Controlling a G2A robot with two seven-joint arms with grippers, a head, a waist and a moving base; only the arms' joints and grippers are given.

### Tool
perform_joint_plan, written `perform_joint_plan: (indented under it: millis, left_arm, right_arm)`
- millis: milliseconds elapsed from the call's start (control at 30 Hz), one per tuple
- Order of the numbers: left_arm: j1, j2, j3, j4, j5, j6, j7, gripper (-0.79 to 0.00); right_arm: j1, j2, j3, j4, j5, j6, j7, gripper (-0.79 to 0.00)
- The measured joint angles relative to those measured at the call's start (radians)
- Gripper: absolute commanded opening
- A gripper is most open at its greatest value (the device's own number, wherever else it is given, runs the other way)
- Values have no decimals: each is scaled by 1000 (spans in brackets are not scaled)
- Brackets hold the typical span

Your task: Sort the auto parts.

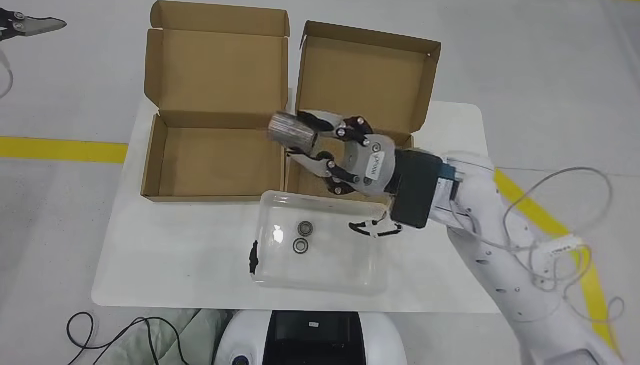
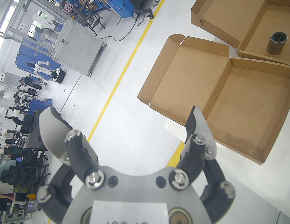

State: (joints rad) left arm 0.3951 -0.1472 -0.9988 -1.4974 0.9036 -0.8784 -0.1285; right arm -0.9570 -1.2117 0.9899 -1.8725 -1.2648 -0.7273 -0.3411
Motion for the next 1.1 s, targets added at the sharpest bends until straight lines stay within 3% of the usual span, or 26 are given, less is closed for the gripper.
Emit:
perform_joint_plan:
  millis: [667, 1100]
  left_arm:
    - [0, 0, 0, 0, 0, 0, 0, 0]
    - [0, 0, 0, 0, 0, 0, 0, 0]
  right_arm:
    - [-88, 15, 94, -67, -21, -12, 37, -785]
    - [-211, 35, 148, -50, -47, -6, 210, -785]
